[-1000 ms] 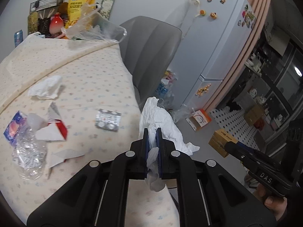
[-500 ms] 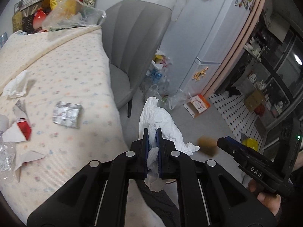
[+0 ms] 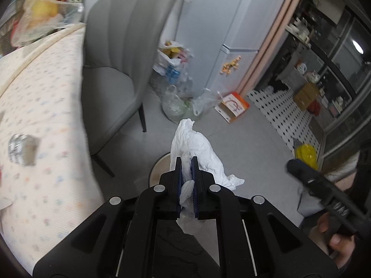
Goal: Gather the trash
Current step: 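Open both tools to drop the tissue and box into the bin, then move both tools back over the table toward the plastic water bottle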
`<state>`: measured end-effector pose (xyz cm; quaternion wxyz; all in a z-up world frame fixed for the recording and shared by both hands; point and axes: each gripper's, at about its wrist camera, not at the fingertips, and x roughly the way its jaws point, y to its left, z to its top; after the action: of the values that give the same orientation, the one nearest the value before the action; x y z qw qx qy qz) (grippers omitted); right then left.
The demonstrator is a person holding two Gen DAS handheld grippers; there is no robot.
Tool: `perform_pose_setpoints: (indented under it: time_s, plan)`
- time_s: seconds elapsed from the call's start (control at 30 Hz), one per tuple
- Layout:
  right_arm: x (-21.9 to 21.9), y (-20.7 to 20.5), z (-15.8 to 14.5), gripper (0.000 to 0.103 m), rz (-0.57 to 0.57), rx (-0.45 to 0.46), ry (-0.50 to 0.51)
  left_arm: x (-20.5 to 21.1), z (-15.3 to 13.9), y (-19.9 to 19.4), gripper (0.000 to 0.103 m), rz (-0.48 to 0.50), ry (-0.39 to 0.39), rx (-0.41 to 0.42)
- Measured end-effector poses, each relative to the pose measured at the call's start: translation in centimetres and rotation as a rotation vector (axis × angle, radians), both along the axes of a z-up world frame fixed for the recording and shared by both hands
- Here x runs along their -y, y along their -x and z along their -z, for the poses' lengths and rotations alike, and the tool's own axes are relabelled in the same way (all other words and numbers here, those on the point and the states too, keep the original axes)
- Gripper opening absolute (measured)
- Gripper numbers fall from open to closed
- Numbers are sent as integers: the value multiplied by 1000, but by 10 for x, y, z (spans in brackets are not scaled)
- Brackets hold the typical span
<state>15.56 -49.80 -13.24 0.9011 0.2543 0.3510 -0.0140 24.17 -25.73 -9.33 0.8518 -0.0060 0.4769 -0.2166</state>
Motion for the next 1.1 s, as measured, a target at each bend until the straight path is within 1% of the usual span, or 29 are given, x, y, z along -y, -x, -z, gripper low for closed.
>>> perform_pose_setpoints:
  time_s: [0.17, 0.33, 0.4, 0.43, 0.47, 0.5, 0.53, 0.57, 0.6, 0.73, 0.8, 1.0, 1.1]
  plan:
    - [32, 21, -5, 61, 82, 9, 0, 28, 7, -3, 8, 47, -18, -17]
    - [49, 34, -4, 61, 116, 3, -11, 49, 11, -5, 8, 76, -25, -28]
    - [53, 36, -2, 61, 120, 1, -16, 55, 13, -6, 9, 96, -12, -45]
    - [54, 36, -1, 61, 121, 0, -18, 57, 14, -6, 16, 101, -7, -52]
    - [54, 36, 0, 62, 122, -1, -20, 57, 15, -7, 37, 104, 3, -64]
    - [54, 35, 0, 62, 120, -2, -23, 54, 15, -7, 51, 96, 23, -68]
    - [53, 35, 0, 62, 117, -2, -25, 51, 14, -6, 70, 83, 37, -62]
    - [51, 34, 0, 62, 111, 1, -24, 45, 11, -4, 73, 63, 54, -41]
    - [49, 32, -1, 62, 107, 3, -22, 43, 8, -4, 73, 60, 55, -31]
    - [39, 29, -4, 66, 89, 9, -14, 32, 1, -4, 75, 49, 43, -13]
    - [35, 28, -5, 67, 82, 10, -10, 23, -5, -4, 80, 32, 52, 4]
    - [16, 19, -13, 69, 44, 14, 9, -2, -22, 3, 81, -4, 73, 50]
    - [0, 13, -17, 72, 15, 15, 21, -24, -33, 8, 84, -37, 100, 76]
